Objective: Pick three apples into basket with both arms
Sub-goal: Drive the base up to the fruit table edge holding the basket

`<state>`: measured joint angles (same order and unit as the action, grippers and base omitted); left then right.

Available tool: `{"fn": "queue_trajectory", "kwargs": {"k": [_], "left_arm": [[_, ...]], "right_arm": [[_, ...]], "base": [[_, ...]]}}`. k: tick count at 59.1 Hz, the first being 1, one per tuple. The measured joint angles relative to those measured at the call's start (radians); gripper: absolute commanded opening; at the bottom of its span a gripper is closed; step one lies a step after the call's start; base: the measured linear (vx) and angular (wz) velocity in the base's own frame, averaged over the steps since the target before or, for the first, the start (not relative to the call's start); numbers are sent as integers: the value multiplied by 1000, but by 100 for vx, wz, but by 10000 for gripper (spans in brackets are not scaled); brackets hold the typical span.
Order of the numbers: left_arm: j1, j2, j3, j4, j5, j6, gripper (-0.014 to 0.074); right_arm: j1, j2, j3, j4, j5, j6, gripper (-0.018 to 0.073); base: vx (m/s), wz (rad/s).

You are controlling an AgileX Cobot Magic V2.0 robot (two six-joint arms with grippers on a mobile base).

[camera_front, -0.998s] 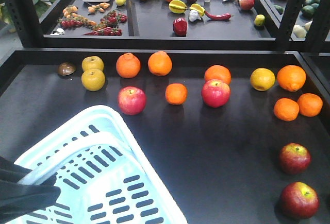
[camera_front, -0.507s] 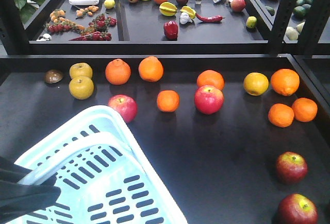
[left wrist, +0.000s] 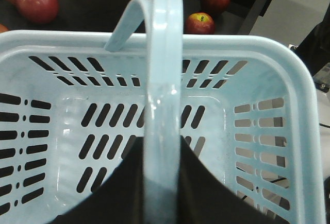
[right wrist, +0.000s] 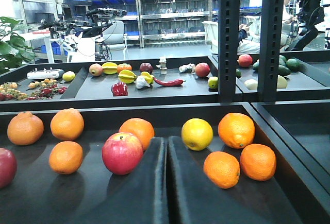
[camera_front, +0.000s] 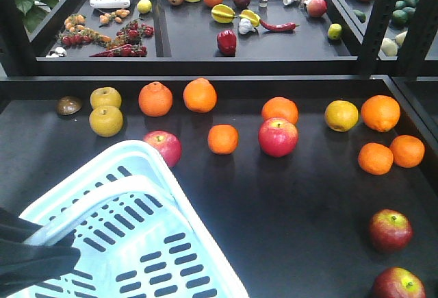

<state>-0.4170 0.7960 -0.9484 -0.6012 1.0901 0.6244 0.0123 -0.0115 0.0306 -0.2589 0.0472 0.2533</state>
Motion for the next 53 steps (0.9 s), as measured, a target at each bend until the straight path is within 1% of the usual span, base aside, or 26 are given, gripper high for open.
{"fn": "queue_trajectory", "kwargs": {"k": [53], "left_arm": [[0, 0, 0, 0, 0, 0, -6]], "right_arm": [[0, 0, 0, 0, 0, 0, -5]], "base": [[0, 0]]}}
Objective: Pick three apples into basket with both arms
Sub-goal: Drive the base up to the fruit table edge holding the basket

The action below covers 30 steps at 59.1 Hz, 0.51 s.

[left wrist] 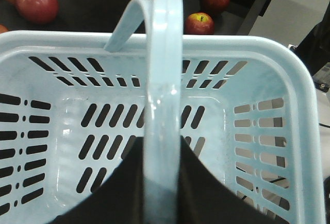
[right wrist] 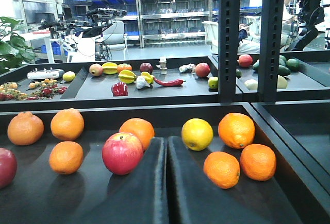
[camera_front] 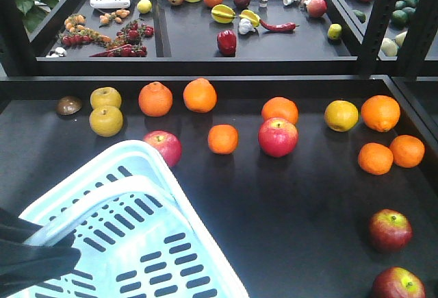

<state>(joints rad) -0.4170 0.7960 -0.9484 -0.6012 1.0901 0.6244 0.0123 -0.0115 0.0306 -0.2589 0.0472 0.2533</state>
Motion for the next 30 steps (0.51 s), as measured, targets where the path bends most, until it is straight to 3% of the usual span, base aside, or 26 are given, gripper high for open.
{"fn": "queue_trajectory", "kwargs": {"k": [30], "left_arm": [[0, 0, 0, -2, -12, 0, -6]], "right_arm": [[0, 0, 0, 0, 0, 0, -5]], "base": [[0, 0]]}}
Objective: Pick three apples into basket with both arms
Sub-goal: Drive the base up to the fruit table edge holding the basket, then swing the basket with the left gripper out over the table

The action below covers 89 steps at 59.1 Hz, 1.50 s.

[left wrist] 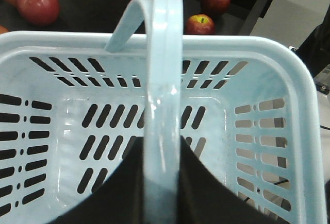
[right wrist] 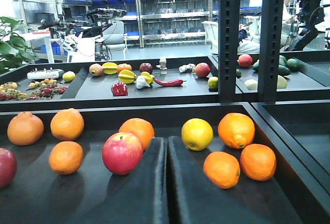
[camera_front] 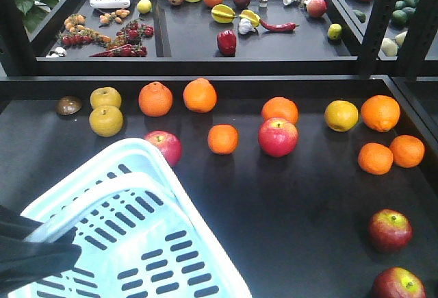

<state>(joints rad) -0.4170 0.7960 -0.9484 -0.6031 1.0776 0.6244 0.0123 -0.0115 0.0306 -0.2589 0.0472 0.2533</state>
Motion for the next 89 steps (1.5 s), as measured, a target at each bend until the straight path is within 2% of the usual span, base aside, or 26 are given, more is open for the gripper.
{"fn": "queue_trajectory", "kwargs": {"k": [41, 59, 76, 89], "left_arm": [[0, 0, 0, -5, -57, 0, -6], [0, 0, 0, -6, -144, 0, -6], [0, 0, 0, -6, -153, 0, -6], [0, 11, 0, -12, -247, 0, -6]], "right_arm": [[0, 0, 0, 0, 0, 0, -5], [0, 0, 0, 0, 0, 0, -5], [0, 0, 0, 0, 0, 0, -5], [0, 0, 0, 0, 0, 0, -5]], "base": [[0, 0], [0, 0], [0, 0], [0, 0]]}}
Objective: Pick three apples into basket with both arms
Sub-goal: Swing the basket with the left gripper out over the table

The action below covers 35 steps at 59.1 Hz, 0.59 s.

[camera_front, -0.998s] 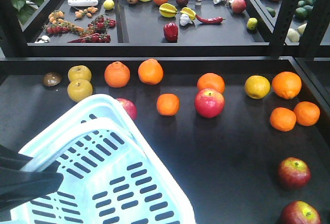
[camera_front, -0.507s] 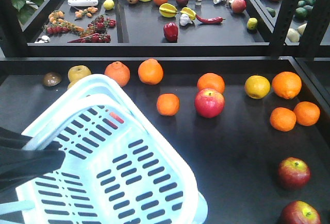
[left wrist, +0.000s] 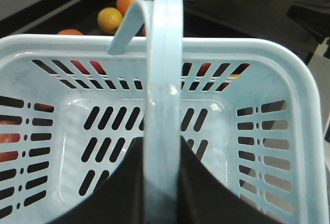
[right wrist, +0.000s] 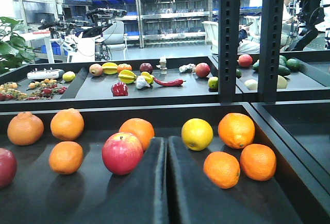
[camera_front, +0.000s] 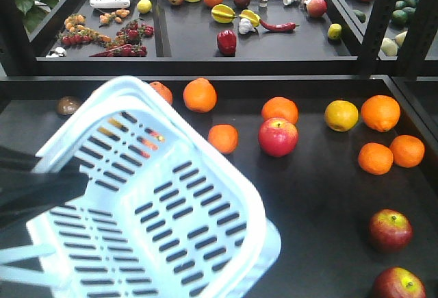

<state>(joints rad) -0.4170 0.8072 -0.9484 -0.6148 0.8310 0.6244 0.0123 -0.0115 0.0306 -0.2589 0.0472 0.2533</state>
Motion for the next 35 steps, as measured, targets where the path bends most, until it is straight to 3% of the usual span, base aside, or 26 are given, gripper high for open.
{"fn": "queue_trajectory", "kwargs": {"k": [12, 23, 35], "left_arm": [[0, 95, 0, -72, -80, 23, -6], [0, 276, -16, -184, -103, 212, -6], [0, 515, -183, -240, -14, 378, -6]], "right_arm": [[0, 0, 0, 0, 0, 0, -5], [0, 0, 0, 0, 0, 0, -5], [0, 0, 0, 0, 0, 0, -5]], "base": [[0, 0], [0, 0], [0, 0]]}}
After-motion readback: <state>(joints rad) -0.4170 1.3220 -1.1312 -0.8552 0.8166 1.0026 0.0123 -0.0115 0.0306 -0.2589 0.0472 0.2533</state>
